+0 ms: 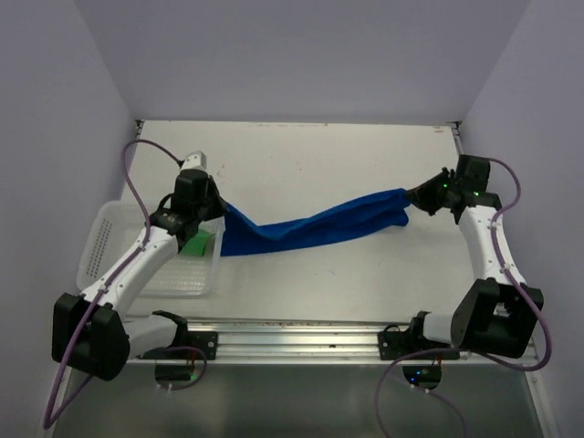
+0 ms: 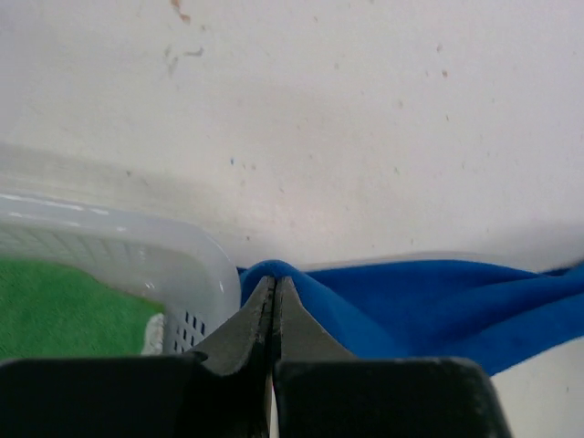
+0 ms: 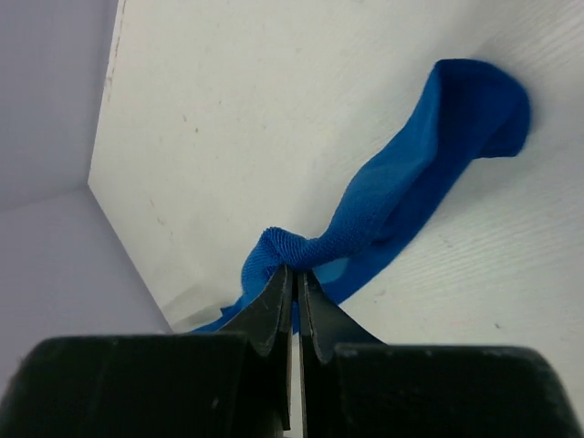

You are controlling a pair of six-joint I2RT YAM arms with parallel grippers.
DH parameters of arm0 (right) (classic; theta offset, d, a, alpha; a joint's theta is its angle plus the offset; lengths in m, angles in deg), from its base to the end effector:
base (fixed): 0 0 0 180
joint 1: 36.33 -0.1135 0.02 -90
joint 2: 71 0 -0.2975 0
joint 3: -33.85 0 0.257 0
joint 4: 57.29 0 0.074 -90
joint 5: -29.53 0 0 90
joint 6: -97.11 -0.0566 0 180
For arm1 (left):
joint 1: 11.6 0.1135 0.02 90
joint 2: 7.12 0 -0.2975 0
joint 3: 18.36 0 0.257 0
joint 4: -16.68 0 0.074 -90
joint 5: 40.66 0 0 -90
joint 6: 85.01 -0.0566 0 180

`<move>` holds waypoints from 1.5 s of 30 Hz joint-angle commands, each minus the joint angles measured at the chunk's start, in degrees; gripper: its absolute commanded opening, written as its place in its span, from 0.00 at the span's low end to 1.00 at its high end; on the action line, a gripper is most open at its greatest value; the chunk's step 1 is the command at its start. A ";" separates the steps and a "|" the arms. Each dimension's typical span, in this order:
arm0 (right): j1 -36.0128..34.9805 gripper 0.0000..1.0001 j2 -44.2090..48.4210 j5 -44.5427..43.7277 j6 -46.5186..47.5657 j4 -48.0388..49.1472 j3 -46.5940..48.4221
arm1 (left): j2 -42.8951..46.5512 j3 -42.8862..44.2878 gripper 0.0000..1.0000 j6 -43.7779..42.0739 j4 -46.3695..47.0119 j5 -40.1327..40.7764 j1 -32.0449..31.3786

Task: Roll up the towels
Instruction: Flatten the towel

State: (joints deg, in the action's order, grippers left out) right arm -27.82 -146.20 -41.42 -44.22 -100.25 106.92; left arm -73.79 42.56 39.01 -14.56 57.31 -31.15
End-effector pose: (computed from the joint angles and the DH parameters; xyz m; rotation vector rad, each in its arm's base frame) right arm 0.2904 -0.0248 0.3013 1.0641 2.1862 0.7449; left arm 0.2493 -0.0802 0.2827 -0.3580 2.2045 -0.3628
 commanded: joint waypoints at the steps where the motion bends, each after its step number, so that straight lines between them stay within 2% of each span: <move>1: 6.50 0.00 2.16 5.29 4.92 -5.70 0.38 | -3.28 5.31 0.00 0.35 3.50 -4.61 6.44; 3: 9.49 0.00 2.60 5.56 4.49 -5.44 -0.33 | -5.83 7.16 0.00 -0.09 3.59 -5.94 10.47; 7: 12.84 0.00 2.43 6.87 2.91 -4.39 -0.25 | -8.99 9.44 0.00 -0.79 3.23 -7.61 13.66; 24: 19.26 0.00 -0.21 9.69 -0.44 -2.80 1.69 | -13.31 7.25 0.00 -1.06 4.82 -7.70 15.42; 27: 19.26 0.00 -0.30 10.04 -0.96 -0.88 2.56 | -13.57 8.56 0.00 -0.71 6.91 -12.78 15.51; 31: 19.26 0.00 -1.35 10.31 -0.35 -1.83 7.82 | -14.62 12.86 0.00 -0.27 7.02 -14.47 15.51; 37: 19.26 0.00 -3.46 9.16 -1.57 -4.13 11.53 | -17.00 22.53 0.00 -1.67 1.13 -10.08 15.51; 41: 19.44 0.00 -3.81 8.46 -3.16 -3.68 11.18 | -16.56 22.20 0.00 -2.03 -0.10 -8.14 15.60; 45: 20.05 0.00 -3.99 8.63 -3.42 -3.07 9.78 | -15.59 17.72 0.00 -1.77 1.03 -8.23 16.21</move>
State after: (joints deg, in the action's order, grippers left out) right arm -9.59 -150.15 -31.30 -46.45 -104.64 116.63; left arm -90.80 62.98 38.82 -12.85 44.10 -16.86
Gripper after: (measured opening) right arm 0.025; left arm 0.008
